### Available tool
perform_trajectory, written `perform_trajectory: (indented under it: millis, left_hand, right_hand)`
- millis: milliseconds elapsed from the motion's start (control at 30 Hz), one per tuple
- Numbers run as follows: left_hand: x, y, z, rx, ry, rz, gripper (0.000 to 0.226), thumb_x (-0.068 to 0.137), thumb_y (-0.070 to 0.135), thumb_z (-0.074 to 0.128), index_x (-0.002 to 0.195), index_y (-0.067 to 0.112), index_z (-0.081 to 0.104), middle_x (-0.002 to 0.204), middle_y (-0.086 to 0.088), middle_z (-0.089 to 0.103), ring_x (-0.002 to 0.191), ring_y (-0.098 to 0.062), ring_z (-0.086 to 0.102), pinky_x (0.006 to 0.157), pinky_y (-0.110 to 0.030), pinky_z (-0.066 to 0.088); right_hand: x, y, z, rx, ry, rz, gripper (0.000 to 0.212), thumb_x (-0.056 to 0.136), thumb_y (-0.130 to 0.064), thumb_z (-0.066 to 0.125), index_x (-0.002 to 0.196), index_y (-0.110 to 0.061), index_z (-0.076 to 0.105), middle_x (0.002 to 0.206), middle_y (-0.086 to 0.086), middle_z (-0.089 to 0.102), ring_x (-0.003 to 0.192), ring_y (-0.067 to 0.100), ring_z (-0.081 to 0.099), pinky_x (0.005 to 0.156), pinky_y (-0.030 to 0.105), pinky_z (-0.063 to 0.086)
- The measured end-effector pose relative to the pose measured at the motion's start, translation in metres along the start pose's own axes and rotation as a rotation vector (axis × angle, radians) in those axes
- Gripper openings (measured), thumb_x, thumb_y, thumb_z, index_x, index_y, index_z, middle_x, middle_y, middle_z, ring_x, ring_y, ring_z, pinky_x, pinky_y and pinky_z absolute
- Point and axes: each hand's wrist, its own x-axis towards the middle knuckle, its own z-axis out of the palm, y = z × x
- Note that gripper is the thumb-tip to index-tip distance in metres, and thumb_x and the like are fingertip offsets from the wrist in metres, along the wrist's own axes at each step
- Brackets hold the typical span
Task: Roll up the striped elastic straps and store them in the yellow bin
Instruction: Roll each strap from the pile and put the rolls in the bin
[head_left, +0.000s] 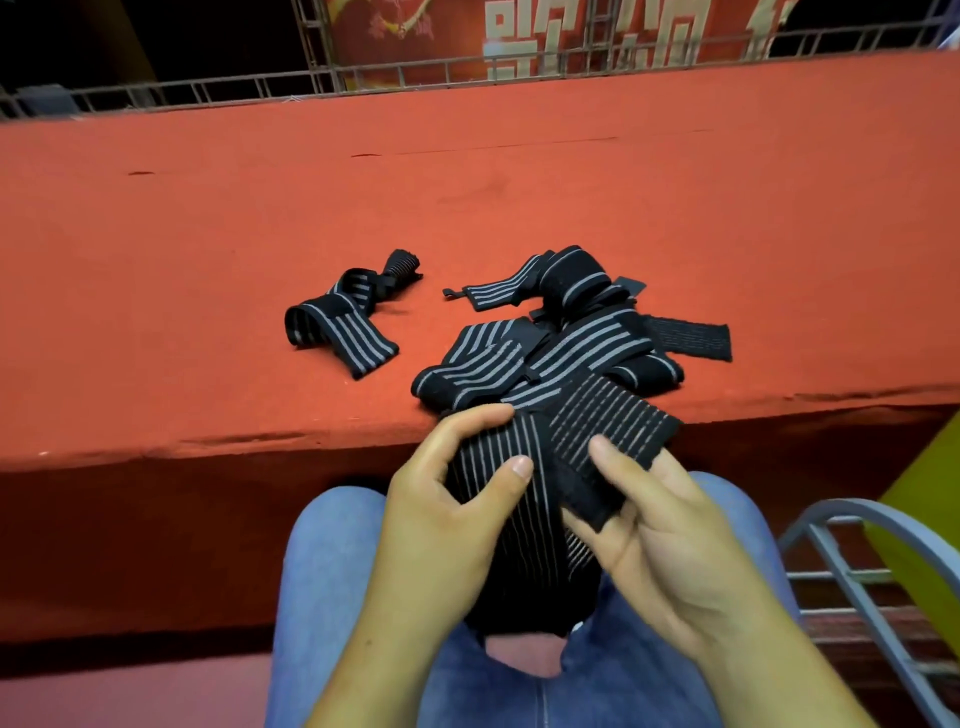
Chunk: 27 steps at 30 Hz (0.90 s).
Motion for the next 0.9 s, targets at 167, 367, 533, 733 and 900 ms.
perform_trajectory:
  millis: [167,367,533,733,900]
  left_hand:
    - [-0.002,-0.004,-0.002,-0.045,0.036,-0.032,0.035,0.089,0.008,0.079,0.113,0.033,0.074,0.114,0.006,0.077,0.113,-0.015,0.071,0.104,-0.048,0.053]
    - [-0.001,-0.005,0.000,-0.169,0.088,-0.122,0.035,0.086,0.007,0.082,0.112,0.029,0.074,0.111,-0.002,0.079,0.106,-0.021,0.075,0.098,-0.046,0.057]
    - [0.002,0.001,-0.013,-0.062,0.139,-0.075,0.033,0.087,0.003,0.078,0.109,0.027,0.074,0.105,0.006,0.079,0.101,-0.014,0.075,0.089,-0.032,0.059]
    - [0.003,0.011,-0.028,0.253,-0.064,0.055,0.041,0.089,0.008,0.078,0.117,0.036,0.070,0.114,0.025,0.072,0.111,0.003,0.067,0.098,-0.025,0.053]
    - [0.001,0.014,-0.024,0.272,-0.189,0.110,0.046,0.089,0.003,0.077,0.121,0.035,0.069,0.118,0.024,0.071,0.116,0.000,0.066,0.098,-0.017,0.049]
  right_hand:
    - [0.002,0.007,0.000,0.004,-0.019,-0.070,0.034,0.100,-0.003,0.050,0.130,-0.002,0.065,0.125,0.017,0.076,0.116,0.026,0.074,0.090,0.031,0.062]
    - [0.000,0.022,0.003,-0.062,-0.068,-0.063,0.032,0.106,-0.003,0.045,0.129,-0.003,0.068,0.125,0.017,0.076,0.118,0.026,0.074,0.092,0.030,0.061]
    - [0.006,0.017,-0.014,-0.432,0.015,-0.067,0.029,0.089,-0.029,0.070,0.108,-0.012,0.082,0.112,0.008,0.081,0.112,0.025,0.076,0.095,0.034,0.058]
    - [0.004,0.001,-0.034,-1.082,0.140,-0.437,0.045,0.088,-0.020,0.084,0.124,-0.042,0.068,0.134,-0.025,0.063,0.125,-0.006,0.057,0.094,0.021,0.049]
    - [0.005,0.013,-0.028,-1.245,-0.176,-0.357,0.059,0.088,-0.030,0.068,0.141,-0.053,0.055,0.137,-0.022,0.064,0.134,-0.001,0.056,0.115,0.035,0.046]
